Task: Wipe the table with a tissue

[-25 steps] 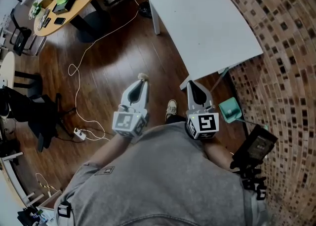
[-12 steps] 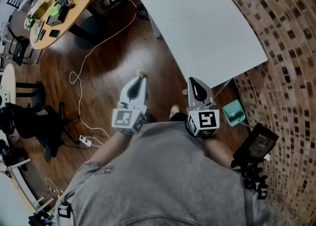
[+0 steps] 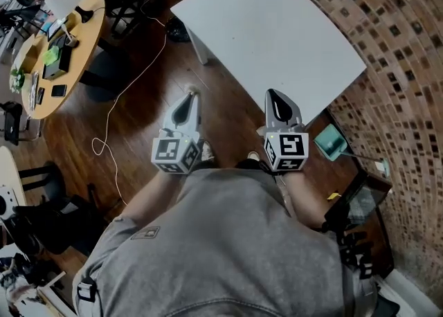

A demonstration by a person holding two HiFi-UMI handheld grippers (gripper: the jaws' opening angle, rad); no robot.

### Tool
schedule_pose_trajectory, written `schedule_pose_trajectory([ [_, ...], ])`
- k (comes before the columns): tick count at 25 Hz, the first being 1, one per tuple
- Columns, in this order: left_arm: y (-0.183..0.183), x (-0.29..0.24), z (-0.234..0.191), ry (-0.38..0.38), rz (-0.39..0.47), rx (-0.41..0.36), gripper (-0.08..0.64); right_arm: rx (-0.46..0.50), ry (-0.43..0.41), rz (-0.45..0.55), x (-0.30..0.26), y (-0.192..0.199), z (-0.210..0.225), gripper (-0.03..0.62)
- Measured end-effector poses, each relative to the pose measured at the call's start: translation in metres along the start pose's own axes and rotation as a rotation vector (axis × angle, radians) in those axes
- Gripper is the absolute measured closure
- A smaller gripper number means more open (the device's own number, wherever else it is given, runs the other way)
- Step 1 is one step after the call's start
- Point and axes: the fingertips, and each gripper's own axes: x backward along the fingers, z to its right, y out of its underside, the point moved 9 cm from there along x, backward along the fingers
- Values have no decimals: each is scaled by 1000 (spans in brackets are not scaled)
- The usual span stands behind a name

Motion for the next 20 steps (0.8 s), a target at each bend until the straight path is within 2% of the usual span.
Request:
schedule_pose_trajectory([
  [6, -21, -22, -54, 109, -16, -7, 532, -10, 138, -3, -23, -15, -33, 578],
  [10, -25, -35, -73, 151, -30, -6, 532, -17, 191, -19, -30, -17, -45, 578],
  [20, -23, -94, -57, 244, -82, -24, 531, -51, 273, -14, -44, -20, -13, 578],
])
